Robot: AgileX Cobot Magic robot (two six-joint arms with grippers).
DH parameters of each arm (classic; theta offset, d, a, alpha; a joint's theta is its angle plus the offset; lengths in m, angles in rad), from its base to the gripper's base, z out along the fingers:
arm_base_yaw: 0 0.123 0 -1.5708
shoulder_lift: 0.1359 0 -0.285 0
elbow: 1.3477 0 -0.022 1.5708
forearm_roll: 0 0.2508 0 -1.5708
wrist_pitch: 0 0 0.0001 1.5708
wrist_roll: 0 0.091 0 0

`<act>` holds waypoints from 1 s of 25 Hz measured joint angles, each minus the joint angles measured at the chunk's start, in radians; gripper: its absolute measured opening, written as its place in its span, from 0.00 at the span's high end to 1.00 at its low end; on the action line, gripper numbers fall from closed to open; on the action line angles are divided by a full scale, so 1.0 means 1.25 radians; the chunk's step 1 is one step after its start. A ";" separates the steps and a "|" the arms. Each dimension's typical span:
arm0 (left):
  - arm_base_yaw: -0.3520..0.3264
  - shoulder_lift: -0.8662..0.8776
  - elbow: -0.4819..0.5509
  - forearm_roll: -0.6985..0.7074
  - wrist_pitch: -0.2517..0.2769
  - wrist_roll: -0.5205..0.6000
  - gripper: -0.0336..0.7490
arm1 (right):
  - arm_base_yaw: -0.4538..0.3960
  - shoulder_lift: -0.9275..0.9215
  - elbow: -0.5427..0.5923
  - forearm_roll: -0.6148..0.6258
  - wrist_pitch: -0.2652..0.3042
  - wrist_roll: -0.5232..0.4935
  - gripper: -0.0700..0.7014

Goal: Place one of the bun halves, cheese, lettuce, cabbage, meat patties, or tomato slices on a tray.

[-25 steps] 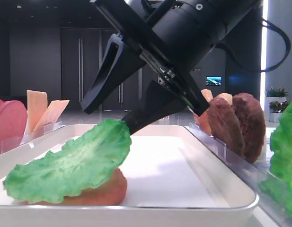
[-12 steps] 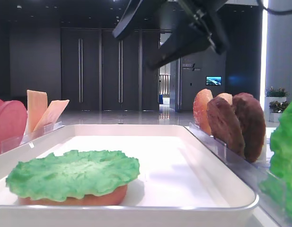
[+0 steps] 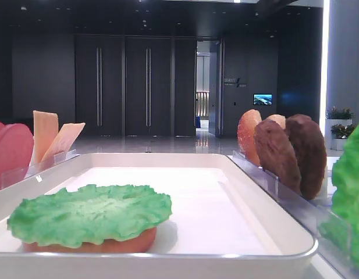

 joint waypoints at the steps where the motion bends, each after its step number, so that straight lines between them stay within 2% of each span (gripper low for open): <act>1: 0.000 0.000 0.000 0.000 0.000 0.000 0.36 | -0.021 -0.007 0.000 -0.012 0.005 0.003 0.37; 4: 0.000 0.000 0.000 0.000 0.000 0.000 0.36 | -0.077 -0.027 0.000 -0.083 0.009 0.047 0.37; 13: 0.000 0.000 0.000 0.000 0.000 0.000 0.36 | -0.218 -0.042 0.000 -0.393 0.035 0.258 0.37; 20: 0.000 0.000 0.000 0.000 0.000 0.000 0.36 | -0.237 -0.042 0.000 -0.716 0.092 0.423 0.37; 25: 0.000 0.000 0.000 0.000 0.000 0.000 0.36 | -0.237 -0.042 0.000 -0.786 0.128 0.481 0.37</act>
